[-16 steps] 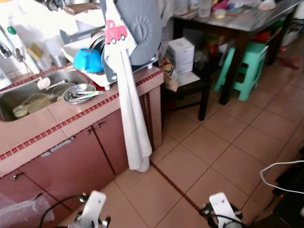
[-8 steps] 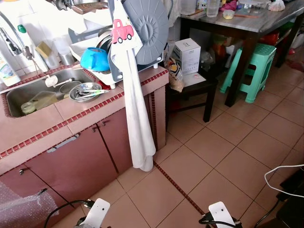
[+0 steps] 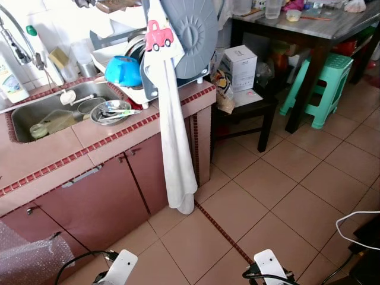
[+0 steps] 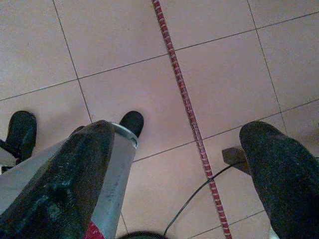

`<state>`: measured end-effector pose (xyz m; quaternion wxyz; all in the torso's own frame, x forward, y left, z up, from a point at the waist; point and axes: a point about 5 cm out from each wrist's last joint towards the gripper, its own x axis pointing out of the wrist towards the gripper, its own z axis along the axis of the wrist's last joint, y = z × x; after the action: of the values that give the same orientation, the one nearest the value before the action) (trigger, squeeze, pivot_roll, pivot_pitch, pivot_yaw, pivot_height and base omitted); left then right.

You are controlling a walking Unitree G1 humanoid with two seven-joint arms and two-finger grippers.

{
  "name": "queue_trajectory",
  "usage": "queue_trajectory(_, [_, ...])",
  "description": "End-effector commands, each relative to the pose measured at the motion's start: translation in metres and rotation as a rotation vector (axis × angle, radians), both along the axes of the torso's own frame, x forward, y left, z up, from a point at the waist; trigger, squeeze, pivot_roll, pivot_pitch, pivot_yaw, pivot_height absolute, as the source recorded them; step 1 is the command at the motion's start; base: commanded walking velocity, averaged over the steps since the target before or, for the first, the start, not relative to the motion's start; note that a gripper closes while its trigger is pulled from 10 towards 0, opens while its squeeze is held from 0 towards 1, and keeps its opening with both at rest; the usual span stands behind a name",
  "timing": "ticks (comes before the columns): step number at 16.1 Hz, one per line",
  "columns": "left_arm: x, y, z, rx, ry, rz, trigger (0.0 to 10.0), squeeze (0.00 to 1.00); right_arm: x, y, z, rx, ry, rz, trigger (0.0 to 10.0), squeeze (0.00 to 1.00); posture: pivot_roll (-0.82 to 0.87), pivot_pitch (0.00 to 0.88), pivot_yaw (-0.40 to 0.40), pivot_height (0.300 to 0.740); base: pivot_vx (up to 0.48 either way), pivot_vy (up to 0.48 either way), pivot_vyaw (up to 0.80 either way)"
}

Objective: Kitchen organization

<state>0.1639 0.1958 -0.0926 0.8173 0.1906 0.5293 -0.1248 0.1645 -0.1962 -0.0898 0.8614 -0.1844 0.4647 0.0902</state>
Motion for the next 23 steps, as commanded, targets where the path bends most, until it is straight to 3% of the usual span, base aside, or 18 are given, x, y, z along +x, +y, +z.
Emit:
queue_trajectory(1, [-0.001, 0.008, 0.001, 0.021, -0.007, 0.043, 10.0, 0.00, -0.007, 0.003, -0.004, 0.002, 0.039, 0.030, 10.0, 0.00, -0.03, 0.000, 0.090, 0.740, 0.000, 0.000, 0.00])
queue_trajectory(4, [0.001, 0.010, 0.001, -0.054, -0.029, 0.255, 10.0, 0.00, -0.007, 0.004, -0.004, 0.002, 0.050, 0.044, 10.0, 0.00, -0.03, 0.000, 0.070, 0.740, 0.000, 0.000, 0.00])
queue_trajectory(6, [-0.002, 0.006, -0.001, -0.070, -0.004, 0.281, 10.0, 0.00, -0.002, 0.007, -0.002, 0.000, 0.047, 0.065, 10.0, 0.00, -0.03, 0.000, 0.065, 0.740, 0.000, 0.000, 0.00])
queue_trajectory(7, [-0.001, 0.000, -0.001, -0.071, 0.001, 0.222, 10.0, 0.00, 0.002, 0.010, -0.001, 0.005, 0.038, 0.074, 10.0, 0.00, -0.03, 0.000, 0.066, 0.740, 0.000, 0.000, -0.48])
queue_trajectory(10, [0.003, -0.009, 0.000, -0.101, -0.011, 0.186, 10.0, 0.00, 0.005, 0.015, 0.000, 0.018, 0.027, 0.079, 10.0, 0.00, -0.03, 0.000, 0.071, 0.740, 0.000, 0.000, -0.16])
queue_trajectory(16, [-0.003, -0.005, -0.002, -0.088, -0.001, 0.169, 10.0, 0.00, -0.008, 0.016, -0.006, 0.009, 0.064, 0.084, 10.0, 0.00, -0.03, 0.000, 0.088, 0.740, 0.000, 0.000, 0.00])
queue_trajectory(23, [-0.005, -0.006, -0.003, -0.092, 0.006, 0.145, 10.0, 0.00, -0.005, 0.015, -0.005, 0.002, 0.061, 0.076, 10.0, 0.00, -0.03, 0.000, 0.091, 0.740, 0.000, 0.000, -0.53])
